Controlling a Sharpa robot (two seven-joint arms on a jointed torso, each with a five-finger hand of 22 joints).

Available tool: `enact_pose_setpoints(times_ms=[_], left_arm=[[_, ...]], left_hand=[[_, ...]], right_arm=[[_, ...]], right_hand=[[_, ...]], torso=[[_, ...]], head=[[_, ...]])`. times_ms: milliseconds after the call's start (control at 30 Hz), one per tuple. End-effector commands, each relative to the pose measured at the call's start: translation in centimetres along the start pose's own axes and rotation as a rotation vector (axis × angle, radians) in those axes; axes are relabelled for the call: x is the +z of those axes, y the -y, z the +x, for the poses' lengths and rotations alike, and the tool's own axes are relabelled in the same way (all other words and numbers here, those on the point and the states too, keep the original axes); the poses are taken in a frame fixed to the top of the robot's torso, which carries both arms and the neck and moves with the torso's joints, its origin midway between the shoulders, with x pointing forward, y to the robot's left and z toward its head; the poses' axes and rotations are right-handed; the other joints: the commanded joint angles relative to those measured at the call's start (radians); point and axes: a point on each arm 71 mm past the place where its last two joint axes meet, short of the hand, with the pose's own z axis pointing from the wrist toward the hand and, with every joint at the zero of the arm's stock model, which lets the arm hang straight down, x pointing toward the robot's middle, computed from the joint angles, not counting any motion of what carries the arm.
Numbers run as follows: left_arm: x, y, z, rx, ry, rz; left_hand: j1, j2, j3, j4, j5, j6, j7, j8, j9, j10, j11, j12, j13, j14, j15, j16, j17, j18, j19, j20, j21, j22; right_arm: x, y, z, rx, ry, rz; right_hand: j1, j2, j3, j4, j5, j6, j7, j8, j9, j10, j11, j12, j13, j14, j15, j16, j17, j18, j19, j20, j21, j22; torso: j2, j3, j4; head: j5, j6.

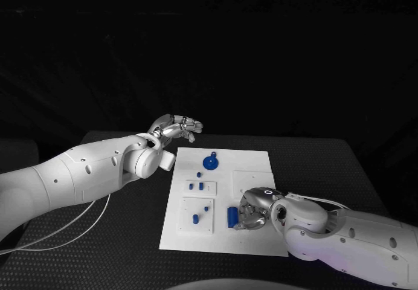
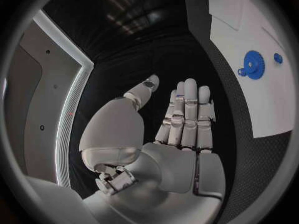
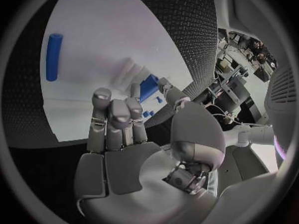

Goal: Assemble the parts on the task board

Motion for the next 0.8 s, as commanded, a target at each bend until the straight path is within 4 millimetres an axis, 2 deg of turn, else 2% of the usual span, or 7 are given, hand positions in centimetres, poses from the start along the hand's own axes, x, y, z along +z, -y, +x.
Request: enact_pose_setpoints(times_ms=[33,433,567,700,733,800], left_arm=[[0.0,0.12,0.17,-0.01,-0.014,0.007],[-0.01,0.11,0.16,-0.01,-0.015,0.006],[0.0,0.11,0.2,-0.01,-0.016,0.005],[0.0,0.1,0.17,-0.01,-0.016,0.004],[0.0,0.1,0.16,-0.01,-0.015,0.004],[-0.01,0.1,0.15,-0.01,-0.015,0.004]], left_hand=[[-0.009,0.002,-0.002,0.006,0.002,-0.005,-0.002,0.005,-0.001,-0.002,0.005,-0.001,-0.001,0.002,0.002,-0.004,0.001,0.016,0.009,0.0,-0.005,0.001],[-0.01,0.003,-0.002,0.007,0.002,-0.005,-0.002,0.005,-0.002,-0.002,0.005,-0.001,-0.001,0.002,0.002,-0.004,0.002,0.016,0.009,0.0,-0.005,0.002],[-0.011,0.003,-0.002,0.008,0.002,-0.005,-0.002,0.005,-0.002,-0.002,0.005,-0.001,-0.001,0.002,0.002,-0.004,0.002,0.016,0.009,0.0,-0.005,0.002],[-0.011,0.003,-0.002,0.008,0.002,-0.005,-0.002,0.005,-0.002,-0.002,0.005,-0.001,-0.001,0.002,0.002,-0.004,0.002,0.016,0.009,0.0,-0.005,0.002],[-0.011,0.003,-0.002,0.008,0.002,-0.005,-0.002,0.005,-0.002,-0.002,0.005,-0.001,-0.001,0.002,0.002,-0.004,0.002,0.016,0.009,0.0,-0.005,0.002],[-0.011,0.003,-0.002,0.008,0.002,-0.005,-0.002,0.005,-0.002,-0.002,0.005,-0.001,-0.001,0.002,0.002,-0.004,0.002,0.016,0.009,0.0,-0.005,0.002]], right_arm=[[0.12,-0.09,0.05,-0.045,0.03,0.008],[0.44,0.05,0.05,-0.097,0.069,0.026],[0.44,0.08,0.25,-0.092,0.042,0.022],[0.4,0.23,0.36,-0.077,0.028,0.018],[0.34,0.29,0.35,-0.07,0.029,0.015],[0.22,0.39,0.37,-0.052,0.025,0.013]], right_hand=[[-0.011,0.007,0.0,0.011,0.003,0.01,-0.001,0.007,0.002,0.014,0.0,0.01,0.007,-0.004,-0.01,-0.002,0.001,0.02,0.004,-0.004,-0.002,0.001],[-0.004,0.033,0.017,0.026,0.003,0.017,-0.004,0.006,0.003,0.025,-0.003,0.016,0.016,-0.004,-0.013,-0.001,0.002,0.02,0.006,-0.009,-0.003,0.0],[-0.004,0.034,0.022,0.031,0.003,0.018,-0.005,0.006,0.003,0.027,-0.003,0.016,0.018,-0.004,-0.014,-0.001,0.003,0.02,0.006,-0.009,-0.003,0.0],[-0.001,0.026,0.024,0.031,0.003,0.018,-0.005,0.005,0.003,0.026,-0.003,0.014,0.016,-0.004,-0.014,-0.001,0.003,0.02,0.006,-0.009,-0.003,0.0],[-0.001,0.006,0.022,0.027,0.002,0.016,-0.004,0.004,0.002,0.022,-0.002,0.009,0.012,-0.005,-0.013,-0.002,0.002,0.02,0.005,-0.009,-0.003,0.001],[-0.001,-0.012,0.026,0.033,0.003,0.015,-0.003,0.001,0.002,0.017,-0.002,0.002,0.007,-0.005,-0.013,-0.003,0.002,0.02,0.004,-0.008,-0.004,0.0]], torso=[[0.0,-0.0003,-0.0008],[0.0,0.0004,-0.0017],[-0.001,0.0006,-0.0019],[-0.001,0.0008,-0.002],[-0.001,0.0008,-0.0021],[-0.001,0.0007,-0.0024]], head=[[0.002,-0.003],[0.004,-0.005],[0.005,-0.004],[0.006,-0.004],[0.005,-0.004],[0.005,-0.003]])
